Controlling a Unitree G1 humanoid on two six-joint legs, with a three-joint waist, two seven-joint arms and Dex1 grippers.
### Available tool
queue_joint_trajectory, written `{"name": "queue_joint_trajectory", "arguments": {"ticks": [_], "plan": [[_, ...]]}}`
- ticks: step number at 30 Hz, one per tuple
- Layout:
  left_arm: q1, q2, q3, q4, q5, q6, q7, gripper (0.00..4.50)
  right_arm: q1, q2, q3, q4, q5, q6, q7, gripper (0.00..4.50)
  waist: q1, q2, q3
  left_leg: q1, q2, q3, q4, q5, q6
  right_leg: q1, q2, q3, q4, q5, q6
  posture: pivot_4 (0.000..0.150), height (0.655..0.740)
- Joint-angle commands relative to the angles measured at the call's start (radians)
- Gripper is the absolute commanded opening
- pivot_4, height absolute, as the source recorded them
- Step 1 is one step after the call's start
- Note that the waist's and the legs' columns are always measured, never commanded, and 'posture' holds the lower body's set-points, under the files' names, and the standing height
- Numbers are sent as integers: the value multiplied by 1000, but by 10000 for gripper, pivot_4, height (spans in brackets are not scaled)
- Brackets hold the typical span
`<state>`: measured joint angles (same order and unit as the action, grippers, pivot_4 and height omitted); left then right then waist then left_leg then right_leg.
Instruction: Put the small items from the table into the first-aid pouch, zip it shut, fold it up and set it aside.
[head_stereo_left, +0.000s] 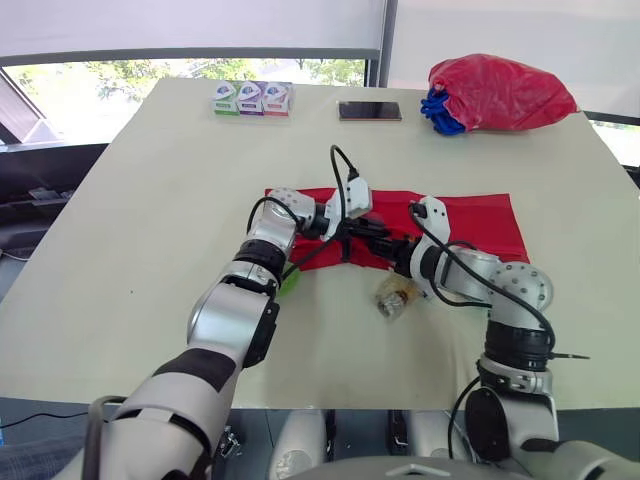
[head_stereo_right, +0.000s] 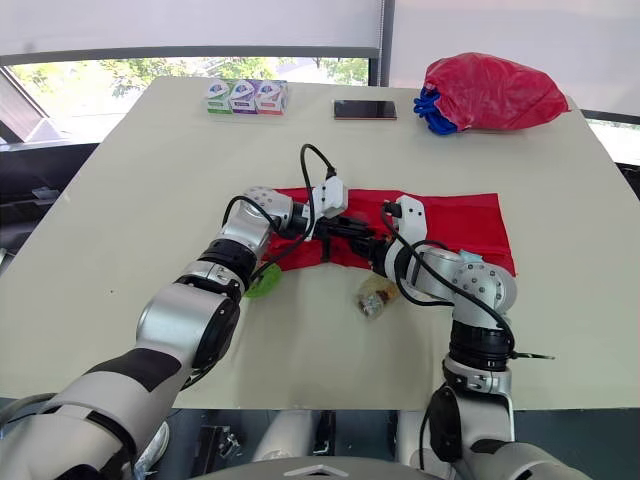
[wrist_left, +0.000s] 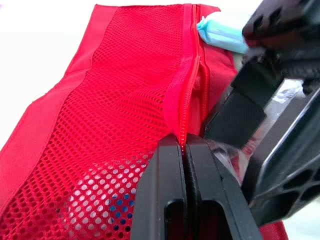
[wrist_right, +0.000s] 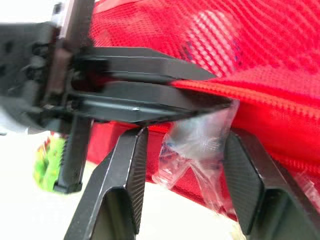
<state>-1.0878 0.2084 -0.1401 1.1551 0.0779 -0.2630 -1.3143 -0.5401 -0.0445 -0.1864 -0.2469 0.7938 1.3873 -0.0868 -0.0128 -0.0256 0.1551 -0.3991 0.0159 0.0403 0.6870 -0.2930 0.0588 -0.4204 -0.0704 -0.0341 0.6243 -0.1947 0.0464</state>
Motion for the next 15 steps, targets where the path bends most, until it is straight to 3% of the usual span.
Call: {"name": "queue_joint_trajectory", "arguments": {"ticks": [1, 7, 12, 15], "plan": [[-3, -10, -13, 2, 5, -5, -12, 0, 13, -127, 74, -155, 21, -11, 130, 23519, 0, 0, 0, 0, 0, 0, 0, 0, 0, 0, 0, 0, 0, 0, 0, 1500, 7400], [-6, -12, -18, 4, 2, -8, -12, 0, 55, -385, 254, -274, -49, -108, 325, 23519, 2, 0, 0, 0, 0, 0, 0, 0, 0, 0, 0, 0, 0, 0, 0, 1500, 7400], [-8, -15, -20, 5, 0, -10, -13, 0, 72, -439, 347, -289, -91, -189, 416, 844, 1, 0, 0, 0, 0, 0, 0, 0, 0, 0, 0, 0, 0, 0, 0, 1500, 7400], [-10, -18, -21, 5, -1, -11, -11, 0, 72, -447, 417, -254, -161, -245, 432, 291, 3, 0, 0, 1, 0, -1, 0, 0, 0, 0, 1, 0, 0, 0, 0, 1500, 7400]]}}
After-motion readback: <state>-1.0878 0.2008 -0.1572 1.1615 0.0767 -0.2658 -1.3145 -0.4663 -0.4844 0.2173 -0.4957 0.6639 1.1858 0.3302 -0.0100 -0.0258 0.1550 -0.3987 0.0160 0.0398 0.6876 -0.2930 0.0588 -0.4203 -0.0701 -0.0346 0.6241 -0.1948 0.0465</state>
